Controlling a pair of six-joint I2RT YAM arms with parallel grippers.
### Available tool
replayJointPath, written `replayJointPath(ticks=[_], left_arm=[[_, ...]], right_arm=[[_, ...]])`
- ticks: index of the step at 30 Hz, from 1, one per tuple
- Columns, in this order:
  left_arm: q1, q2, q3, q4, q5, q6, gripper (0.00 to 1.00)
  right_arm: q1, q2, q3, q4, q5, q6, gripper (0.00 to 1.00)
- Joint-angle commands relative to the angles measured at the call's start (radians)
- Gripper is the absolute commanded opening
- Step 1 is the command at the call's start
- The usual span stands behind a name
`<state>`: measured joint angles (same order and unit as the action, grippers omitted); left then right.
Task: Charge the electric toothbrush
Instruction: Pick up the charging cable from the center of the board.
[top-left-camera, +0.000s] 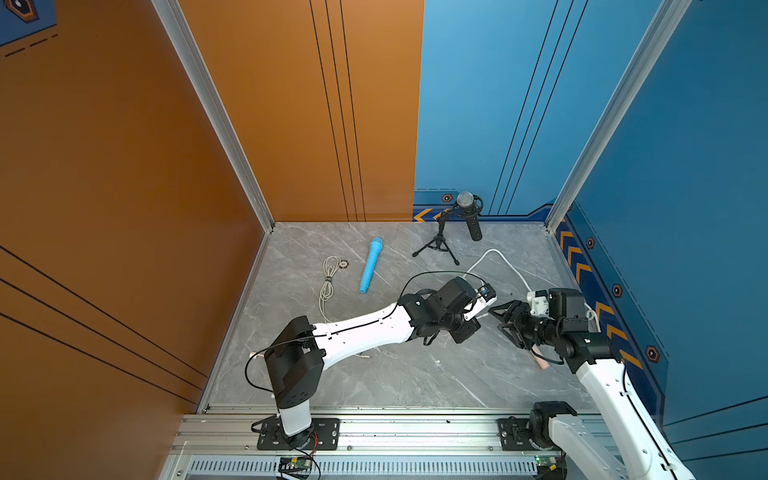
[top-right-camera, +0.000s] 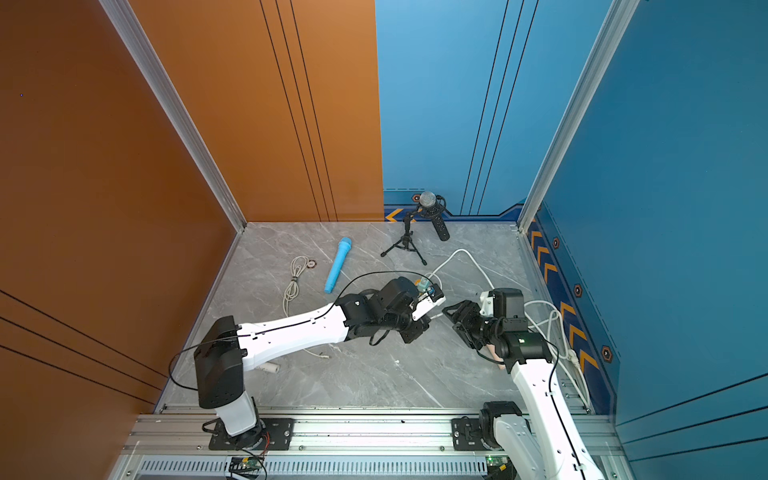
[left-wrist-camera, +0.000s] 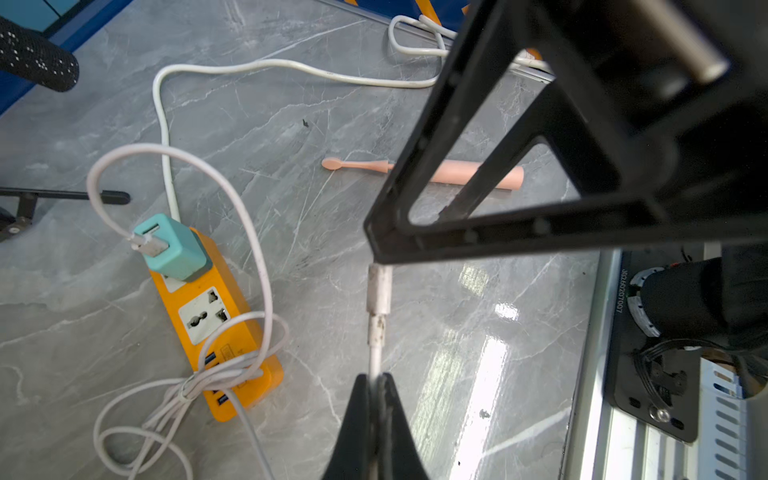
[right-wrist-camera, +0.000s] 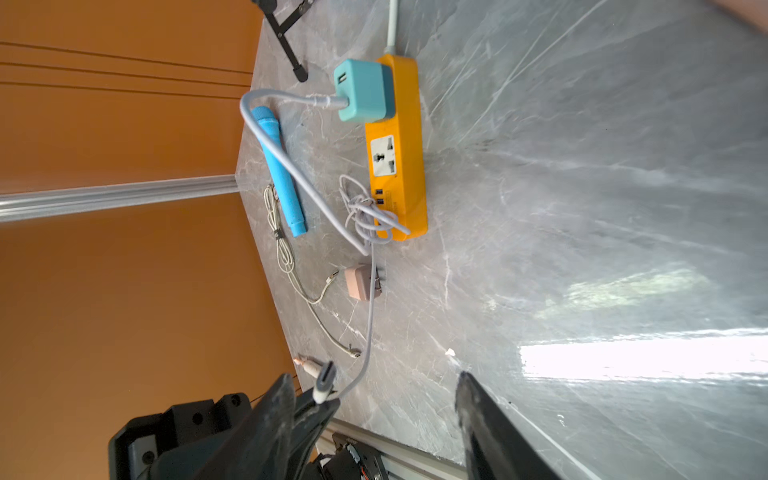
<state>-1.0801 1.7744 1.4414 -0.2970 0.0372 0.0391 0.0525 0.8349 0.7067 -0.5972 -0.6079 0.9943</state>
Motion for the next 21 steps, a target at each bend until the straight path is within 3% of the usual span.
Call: replayJointPath(ticks=[1,8,21], left_arm=[[-0.014,-0.012,-0.015,0.033,-0.042,0.065,0.0],[-0.036,-0.017,-0.025,0.048,-0.053,0.091,0.0],[-0.039,-0.027,-0.029,0.051,-0.08,0.067,0.0]], right_arm=[[0.024,0.017,0.035,0.05,-0.017,0.072,0.56],[0.027,0.044,0.037,0.081,-0.002,0.079,0.32],[0.029,0.035,0.033,0.11,0.004,0.066,0.03]])
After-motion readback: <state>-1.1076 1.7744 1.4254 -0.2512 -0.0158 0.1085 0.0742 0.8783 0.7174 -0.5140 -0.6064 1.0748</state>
